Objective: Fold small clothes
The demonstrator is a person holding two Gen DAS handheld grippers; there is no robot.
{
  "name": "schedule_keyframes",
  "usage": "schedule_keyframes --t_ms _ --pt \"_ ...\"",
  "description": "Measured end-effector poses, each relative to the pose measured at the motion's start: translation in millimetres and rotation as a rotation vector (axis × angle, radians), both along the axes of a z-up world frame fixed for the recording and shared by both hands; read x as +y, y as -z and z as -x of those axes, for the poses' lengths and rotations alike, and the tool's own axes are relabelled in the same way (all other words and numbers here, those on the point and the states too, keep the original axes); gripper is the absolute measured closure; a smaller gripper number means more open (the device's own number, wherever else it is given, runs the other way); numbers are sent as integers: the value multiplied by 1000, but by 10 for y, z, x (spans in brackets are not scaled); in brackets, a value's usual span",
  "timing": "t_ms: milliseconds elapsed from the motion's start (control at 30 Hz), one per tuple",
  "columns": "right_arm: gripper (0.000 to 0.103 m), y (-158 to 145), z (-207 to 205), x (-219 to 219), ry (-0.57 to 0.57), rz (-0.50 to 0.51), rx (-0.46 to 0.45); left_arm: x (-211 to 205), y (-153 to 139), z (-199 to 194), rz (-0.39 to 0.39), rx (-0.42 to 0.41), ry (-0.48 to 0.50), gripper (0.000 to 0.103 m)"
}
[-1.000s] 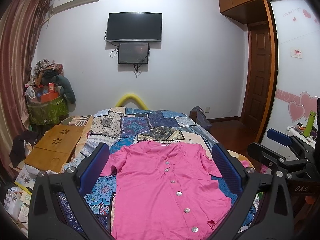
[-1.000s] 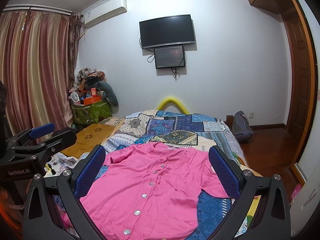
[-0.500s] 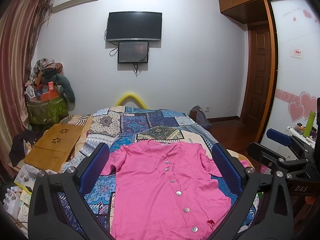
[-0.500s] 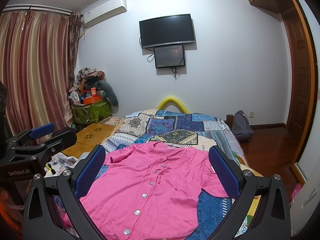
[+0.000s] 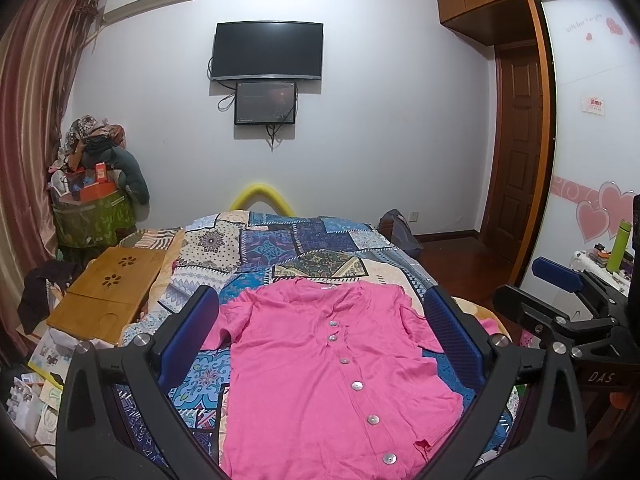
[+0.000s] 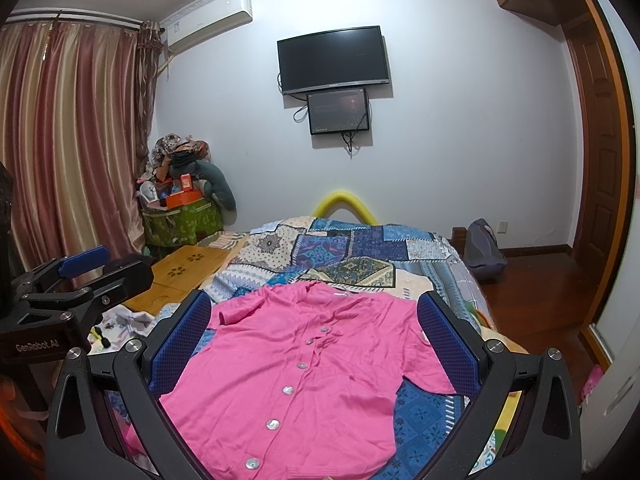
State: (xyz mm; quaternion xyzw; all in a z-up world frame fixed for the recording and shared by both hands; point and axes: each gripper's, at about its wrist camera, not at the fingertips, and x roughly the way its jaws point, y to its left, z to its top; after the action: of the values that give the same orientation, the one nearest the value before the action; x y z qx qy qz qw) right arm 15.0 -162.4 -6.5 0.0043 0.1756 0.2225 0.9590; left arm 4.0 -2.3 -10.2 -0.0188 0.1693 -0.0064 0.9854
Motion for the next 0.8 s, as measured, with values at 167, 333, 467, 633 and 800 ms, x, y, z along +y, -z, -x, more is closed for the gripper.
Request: schedule_keyframes --t_ms 167,333,467,633,800 --pt "1 26 -53 -5 2 -2 11 23 19 -47 2 9 -2 0" --pt "1 60 -159 5 5 2 30 72 40 -192 -1 28 -3 0" --pt "1 97 -294 20 11 12 40 138 59 -378 5 48 -2 0" --pt "1 150 -634 13 15 37 41 298 80 -787 -3 78 -5 0" --pt "1 201 -1106 8 25 98 34 585 157 -1444 -5 172 -7 0"
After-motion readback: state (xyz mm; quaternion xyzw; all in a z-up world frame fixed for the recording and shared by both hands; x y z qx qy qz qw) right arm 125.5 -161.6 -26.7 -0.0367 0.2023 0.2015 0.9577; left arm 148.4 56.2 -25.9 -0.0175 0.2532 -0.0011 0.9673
